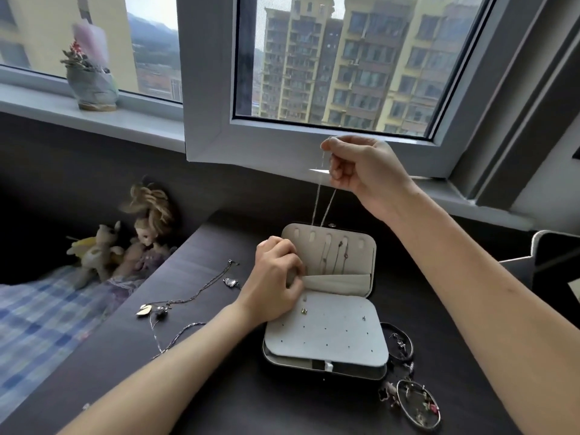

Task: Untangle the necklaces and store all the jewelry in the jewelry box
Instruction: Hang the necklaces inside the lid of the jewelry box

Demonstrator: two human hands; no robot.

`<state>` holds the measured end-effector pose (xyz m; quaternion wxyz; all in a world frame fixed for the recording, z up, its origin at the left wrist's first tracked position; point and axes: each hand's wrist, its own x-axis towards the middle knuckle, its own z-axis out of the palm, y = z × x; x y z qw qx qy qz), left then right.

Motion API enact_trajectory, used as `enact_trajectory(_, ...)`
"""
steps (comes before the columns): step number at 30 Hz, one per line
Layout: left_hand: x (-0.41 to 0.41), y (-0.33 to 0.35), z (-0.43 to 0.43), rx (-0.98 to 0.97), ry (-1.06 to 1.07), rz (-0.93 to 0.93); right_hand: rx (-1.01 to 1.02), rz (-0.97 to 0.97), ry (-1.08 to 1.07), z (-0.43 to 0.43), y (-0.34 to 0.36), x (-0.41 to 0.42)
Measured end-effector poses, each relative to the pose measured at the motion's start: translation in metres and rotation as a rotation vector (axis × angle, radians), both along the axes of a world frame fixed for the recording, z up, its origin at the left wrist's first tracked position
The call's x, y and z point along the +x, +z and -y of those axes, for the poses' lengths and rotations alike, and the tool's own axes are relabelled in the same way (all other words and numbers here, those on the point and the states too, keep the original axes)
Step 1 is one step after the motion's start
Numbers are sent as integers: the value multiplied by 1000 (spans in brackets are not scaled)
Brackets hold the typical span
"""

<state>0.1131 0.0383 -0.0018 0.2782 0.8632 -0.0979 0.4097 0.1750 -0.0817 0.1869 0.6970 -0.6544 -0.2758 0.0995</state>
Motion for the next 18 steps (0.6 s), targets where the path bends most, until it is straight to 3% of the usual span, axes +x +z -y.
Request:
enact_trajectory(6,-3,3,1,6,15,2,-82,73,-18,1,-5,0)
enact_trajectory(10,-4,4,2,2,24,-3,-294,213,1,9,-27,-6)
enact_trajectory(15,-10,5,3,-22,-1,-22,-383,348,10,16,-60,-14)
enact_trajectory(18,-17,5,4,-39,-43,-39,-474,523,-36,19,-85,-16)
